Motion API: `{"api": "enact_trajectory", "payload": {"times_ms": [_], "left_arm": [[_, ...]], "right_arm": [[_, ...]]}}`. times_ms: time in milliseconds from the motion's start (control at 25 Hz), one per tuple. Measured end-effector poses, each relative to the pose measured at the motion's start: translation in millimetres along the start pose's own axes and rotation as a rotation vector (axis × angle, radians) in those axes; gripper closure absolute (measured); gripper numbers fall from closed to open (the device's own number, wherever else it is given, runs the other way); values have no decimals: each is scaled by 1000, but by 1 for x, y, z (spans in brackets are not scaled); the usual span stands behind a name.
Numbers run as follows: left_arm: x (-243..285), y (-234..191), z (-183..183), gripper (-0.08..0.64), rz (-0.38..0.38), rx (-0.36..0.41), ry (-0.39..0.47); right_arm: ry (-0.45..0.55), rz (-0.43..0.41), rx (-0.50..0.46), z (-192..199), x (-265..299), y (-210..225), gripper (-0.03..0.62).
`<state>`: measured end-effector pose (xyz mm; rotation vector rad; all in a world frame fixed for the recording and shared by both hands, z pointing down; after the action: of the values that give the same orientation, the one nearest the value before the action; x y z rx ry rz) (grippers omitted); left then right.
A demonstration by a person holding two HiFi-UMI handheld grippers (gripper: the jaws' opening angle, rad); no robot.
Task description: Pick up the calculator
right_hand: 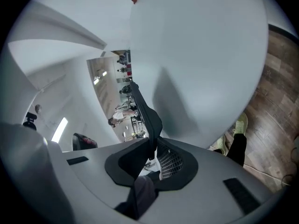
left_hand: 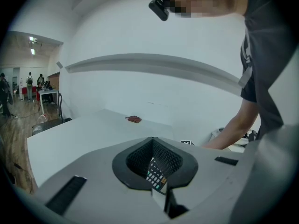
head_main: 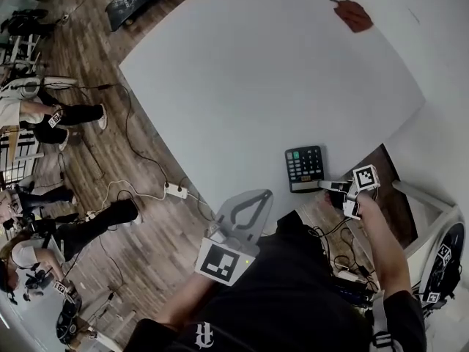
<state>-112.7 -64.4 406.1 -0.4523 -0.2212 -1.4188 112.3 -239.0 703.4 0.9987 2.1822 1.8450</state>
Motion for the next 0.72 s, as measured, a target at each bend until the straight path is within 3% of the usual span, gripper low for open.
{"api": "enact_trajectory", "payload": {"times_ms": [480, 720], "left_arm": [[-22, -5, 4, 554, 21, 21, 53], [-37, -9, -2, 554, 23, 15, 89]], "right_arm": [[309, -143, -237, 7, 2, -120, 532], [457, -158, -376, 35, 5, -201, 532]]}}
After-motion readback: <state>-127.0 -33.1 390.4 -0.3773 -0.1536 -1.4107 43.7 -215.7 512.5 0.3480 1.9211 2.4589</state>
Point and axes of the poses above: the fingertips, and each gripper's own axes: x forward along the fingers, y to its right, z out of its underside, the point moved 8 cm from there along -x, backward along the fingers
